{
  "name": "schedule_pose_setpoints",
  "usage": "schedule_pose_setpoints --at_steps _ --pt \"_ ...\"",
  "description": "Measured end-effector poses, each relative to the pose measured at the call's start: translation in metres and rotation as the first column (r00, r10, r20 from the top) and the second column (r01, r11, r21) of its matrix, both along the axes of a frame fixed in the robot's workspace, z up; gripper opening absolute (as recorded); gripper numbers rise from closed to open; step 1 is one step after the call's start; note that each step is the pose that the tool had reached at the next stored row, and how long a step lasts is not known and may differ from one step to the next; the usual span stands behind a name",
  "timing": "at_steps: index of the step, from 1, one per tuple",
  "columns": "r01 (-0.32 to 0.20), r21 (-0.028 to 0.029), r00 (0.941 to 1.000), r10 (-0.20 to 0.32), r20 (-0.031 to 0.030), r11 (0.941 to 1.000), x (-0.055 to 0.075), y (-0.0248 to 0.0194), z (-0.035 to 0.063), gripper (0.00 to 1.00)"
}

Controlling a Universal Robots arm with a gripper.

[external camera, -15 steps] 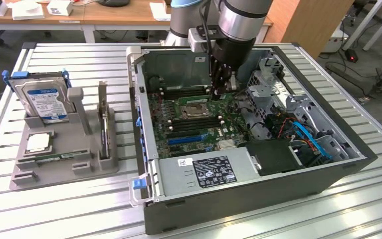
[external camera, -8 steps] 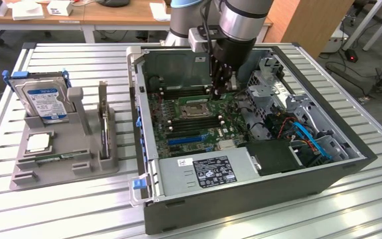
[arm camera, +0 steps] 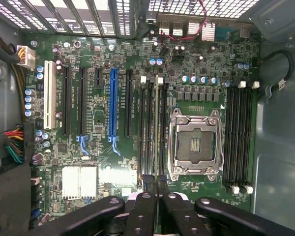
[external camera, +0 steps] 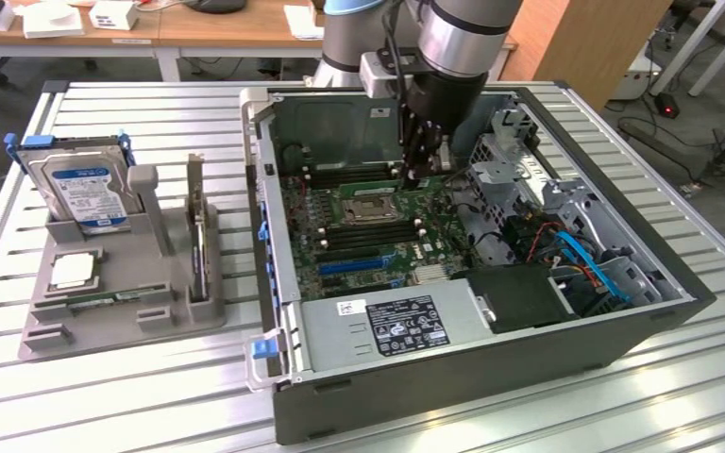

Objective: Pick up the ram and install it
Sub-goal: 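Insert the ram into the slot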

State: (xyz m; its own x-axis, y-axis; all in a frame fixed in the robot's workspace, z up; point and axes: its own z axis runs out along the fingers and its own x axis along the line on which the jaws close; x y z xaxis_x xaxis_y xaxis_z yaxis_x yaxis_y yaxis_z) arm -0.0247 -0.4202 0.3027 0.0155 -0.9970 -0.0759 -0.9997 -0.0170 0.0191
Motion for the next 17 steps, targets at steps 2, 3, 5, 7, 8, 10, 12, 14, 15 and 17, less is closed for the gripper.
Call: schedule_pose_setpoints --at_steps 2,3,5,7,8,10,12,14,15,17 --pt "0.0 -0.0001 1.0 0.0 -0.0025 1.0 0.0009 0.0 0.0 0.11" --pt "0.0 -0.0001 1.0 0.0 -0.0033 1.0 0.0012 0.0 0.0 0.11" --pt "0.0 -0.0002 1.0 0.0 -0.0035 1.0 0.0011 0.0 0.0001 0.11" --pt "0.0 -0.0001 1.0 0.0 -0.0034 1.0 0.0011 0.0 0.0 0.11" --pt "0.0 -0.0001 1.0 0.0 -0.0034 1.0 0.0007 0.0 0.0 0.11" --pt "0.0 -0.0001 1.0 0.0 -0.0032 1.0 -0.0005 0.0001 0.0 0.11" --pt "0.0 0.0 1.0 0.0 -0.0029 1.0 -0.0006 0.0 0.0 0.11" --pt "0.0 0.0 1.0 0.0 -0.0029 1.0 -0.0007 -0.0001 0.0 0.11" --pt "0.0 0.0002 1.0 0.0 -0.0029 1.0 -0.0008 -0.0007 0.0 0.11" --pt "0.0 -0.0001 1.0 0.0 -0.003 1.0 -0.0008 -0.0027 0.0 0.11"
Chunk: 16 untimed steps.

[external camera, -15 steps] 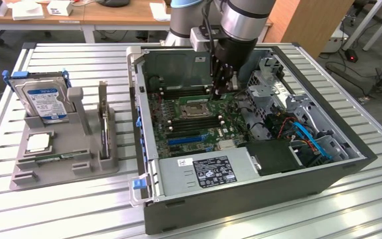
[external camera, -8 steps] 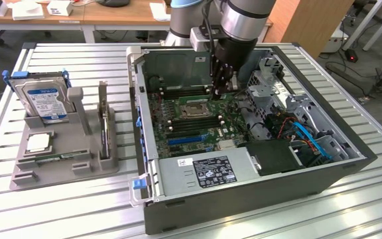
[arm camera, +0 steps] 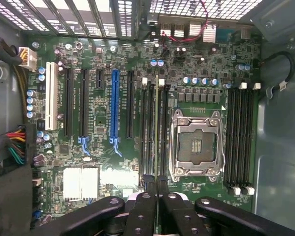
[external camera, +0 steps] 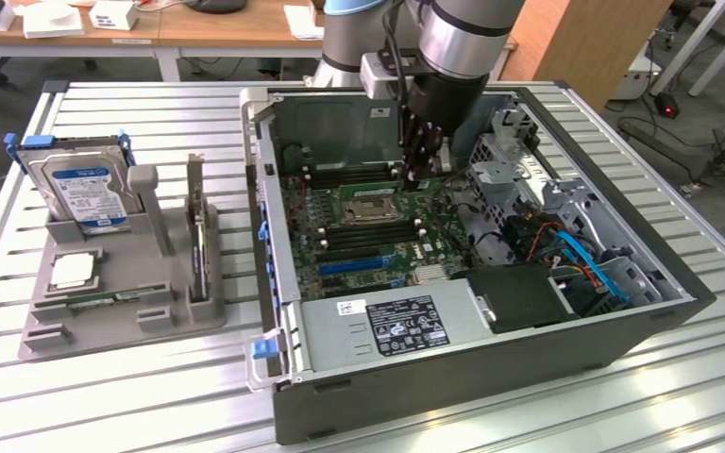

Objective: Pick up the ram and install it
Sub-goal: 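Insert the ram into the slot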

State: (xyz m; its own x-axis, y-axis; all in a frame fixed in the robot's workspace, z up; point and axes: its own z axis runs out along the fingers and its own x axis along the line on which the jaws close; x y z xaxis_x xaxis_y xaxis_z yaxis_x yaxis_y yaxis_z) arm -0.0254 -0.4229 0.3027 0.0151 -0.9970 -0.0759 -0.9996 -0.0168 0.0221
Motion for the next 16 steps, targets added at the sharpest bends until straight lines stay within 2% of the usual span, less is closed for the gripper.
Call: schedule_pose_setpoints --at_steps 4,9,16 --pt "0.0 0.0001 1.0 0.0 0.0 1.0 0.0 -0.0037 0.0 0.11" --pt "0.0 0.0002 1.0 0.0 0.0001 1.0 0.0 -0.0038 -0.0008 0.11" --pt "0.0 0.0001 1.0 0.0 0.0 1.0 0.0 -0.0038 -0.0086 0.11"
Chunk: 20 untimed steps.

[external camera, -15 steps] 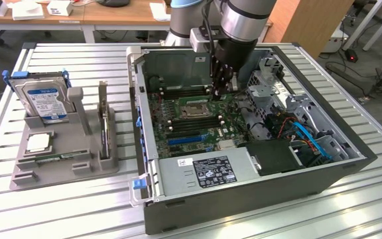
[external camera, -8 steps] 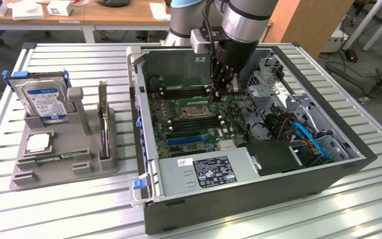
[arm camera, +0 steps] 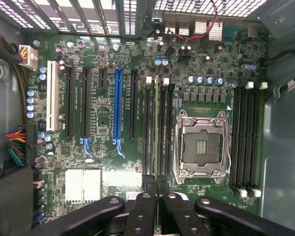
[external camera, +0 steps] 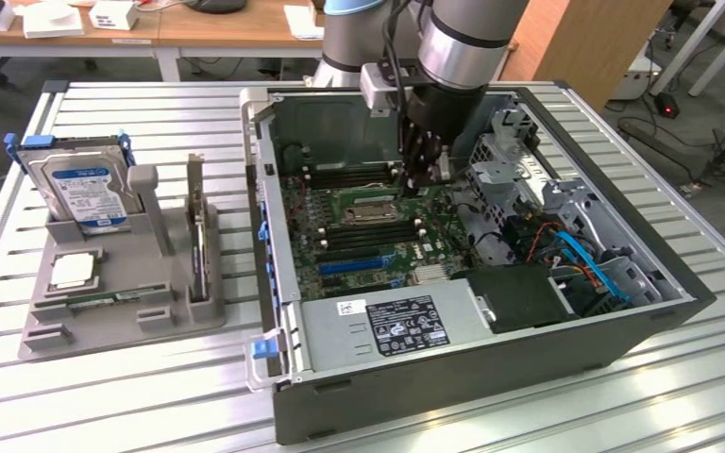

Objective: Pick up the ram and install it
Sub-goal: 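Insert the ram into the slot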

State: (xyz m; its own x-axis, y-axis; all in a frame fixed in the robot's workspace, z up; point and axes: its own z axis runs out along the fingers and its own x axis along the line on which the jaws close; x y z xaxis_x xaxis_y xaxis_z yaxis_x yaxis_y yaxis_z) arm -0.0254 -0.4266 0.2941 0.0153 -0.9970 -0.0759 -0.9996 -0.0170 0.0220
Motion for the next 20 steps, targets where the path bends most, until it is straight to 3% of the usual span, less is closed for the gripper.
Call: schedule_pose_setpoints --at_steps 20 --pt "0.0 0.0 1.0 0.0 0.0 1.0 -0.001 0.0 -0.018 0.11"
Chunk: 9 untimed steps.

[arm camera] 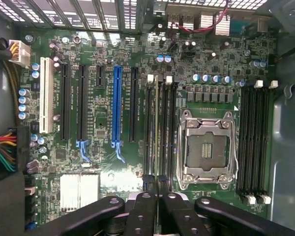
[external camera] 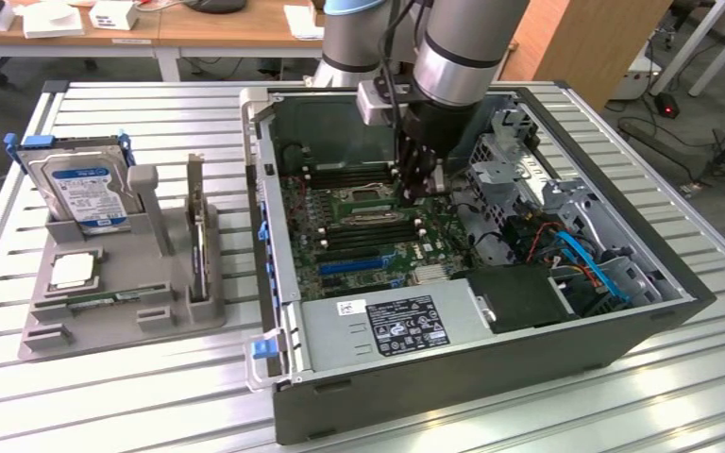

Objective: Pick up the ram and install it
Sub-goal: 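Insert the ram into the slot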

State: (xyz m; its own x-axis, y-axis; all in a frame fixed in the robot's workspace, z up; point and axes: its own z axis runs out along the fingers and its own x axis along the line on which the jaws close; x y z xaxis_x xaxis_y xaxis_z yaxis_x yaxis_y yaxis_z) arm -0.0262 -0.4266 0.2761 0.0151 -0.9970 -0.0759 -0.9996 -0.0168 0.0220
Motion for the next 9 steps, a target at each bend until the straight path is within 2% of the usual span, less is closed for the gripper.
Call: schedule_pose_setpoints --at_steps 9 --pt "0.0 0.0 1.0 0.0 0.0 1.0 -0.0001 0.0 -0.0059 0.11"
